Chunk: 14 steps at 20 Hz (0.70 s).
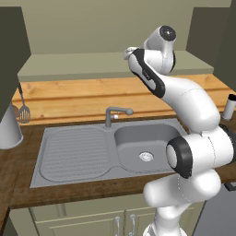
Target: From the different types of pastries on the counter, select a croissant and place it on the cutting board. Then retrieve a jar of jam from the cabinet and place it alongside the croissant on the cutting board.
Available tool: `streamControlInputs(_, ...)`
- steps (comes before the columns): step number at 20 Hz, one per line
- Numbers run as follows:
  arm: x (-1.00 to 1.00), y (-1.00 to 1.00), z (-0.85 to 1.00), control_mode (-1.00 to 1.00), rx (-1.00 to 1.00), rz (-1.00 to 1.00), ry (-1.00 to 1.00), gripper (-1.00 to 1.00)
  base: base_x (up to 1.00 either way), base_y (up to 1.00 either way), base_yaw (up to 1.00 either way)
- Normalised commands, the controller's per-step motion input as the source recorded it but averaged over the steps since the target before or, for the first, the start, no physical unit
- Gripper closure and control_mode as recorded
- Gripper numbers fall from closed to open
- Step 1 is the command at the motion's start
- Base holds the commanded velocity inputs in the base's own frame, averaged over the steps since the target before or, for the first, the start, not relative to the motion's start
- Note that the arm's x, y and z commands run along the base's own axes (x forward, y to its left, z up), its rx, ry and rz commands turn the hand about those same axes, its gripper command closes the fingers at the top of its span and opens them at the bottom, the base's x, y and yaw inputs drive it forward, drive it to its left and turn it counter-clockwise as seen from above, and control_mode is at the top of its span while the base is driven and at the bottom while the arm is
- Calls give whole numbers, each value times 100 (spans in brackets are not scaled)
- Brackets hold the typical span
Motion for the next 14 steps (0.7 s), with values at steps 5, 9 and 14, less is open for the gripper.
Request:
streamControlInputs(5,-5,0,21,-100,0,0,0,100,0,0,0)
streamControlInputs(9,-38,0,21,-100,0,0,-4,100,0,0,0)
streamControlInputs(14,-46,0,9,-100,0,0,-1,100,0,0,0)
